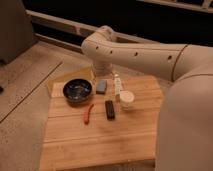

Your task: Place the ceramic cup in the ceramic bowl

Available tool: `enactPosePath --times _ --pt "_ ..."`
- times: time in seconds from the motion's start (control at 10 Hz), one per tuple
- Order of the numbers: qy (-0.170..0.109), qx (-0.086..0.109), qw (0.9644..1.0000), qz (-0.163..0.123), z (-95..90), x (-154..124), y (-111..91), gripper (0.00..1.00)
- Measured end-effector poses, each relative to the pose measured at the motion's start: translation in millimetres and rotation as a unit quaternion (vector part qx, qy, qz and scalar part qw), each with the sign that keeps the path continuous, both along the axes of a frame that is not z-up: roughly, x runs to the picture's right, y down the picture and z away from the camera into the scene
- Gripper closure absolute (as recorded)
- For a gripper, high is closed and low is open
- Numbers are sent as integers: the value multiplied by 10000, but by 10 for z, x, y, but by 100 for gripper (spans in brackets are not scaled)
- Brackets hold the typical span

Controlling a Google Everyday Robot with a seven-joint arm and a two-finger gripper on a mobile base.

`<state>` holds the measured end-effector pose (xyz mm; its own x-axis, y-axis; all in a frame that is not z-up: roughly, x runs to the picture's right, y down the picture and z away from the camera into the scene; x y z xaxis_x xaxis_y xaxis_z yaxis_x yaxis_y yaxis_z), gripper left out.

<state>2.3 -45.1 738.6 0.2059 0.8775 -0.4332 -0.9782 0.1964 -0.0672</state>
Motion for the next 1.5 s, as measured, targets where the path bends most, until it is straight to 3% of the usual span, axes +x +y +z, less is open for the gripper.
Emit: enactPosePath --times 0.4,0.9,1.4,1.5 --pt "322 -316 9972 596 302 423 71 35" --pt "580 -887 9852 1345 739 652 384 35" --pt "734 -1278 9758 1614 1011 806 564 35" --pt "789 -1448 9733 1599 1104 838 644 35"
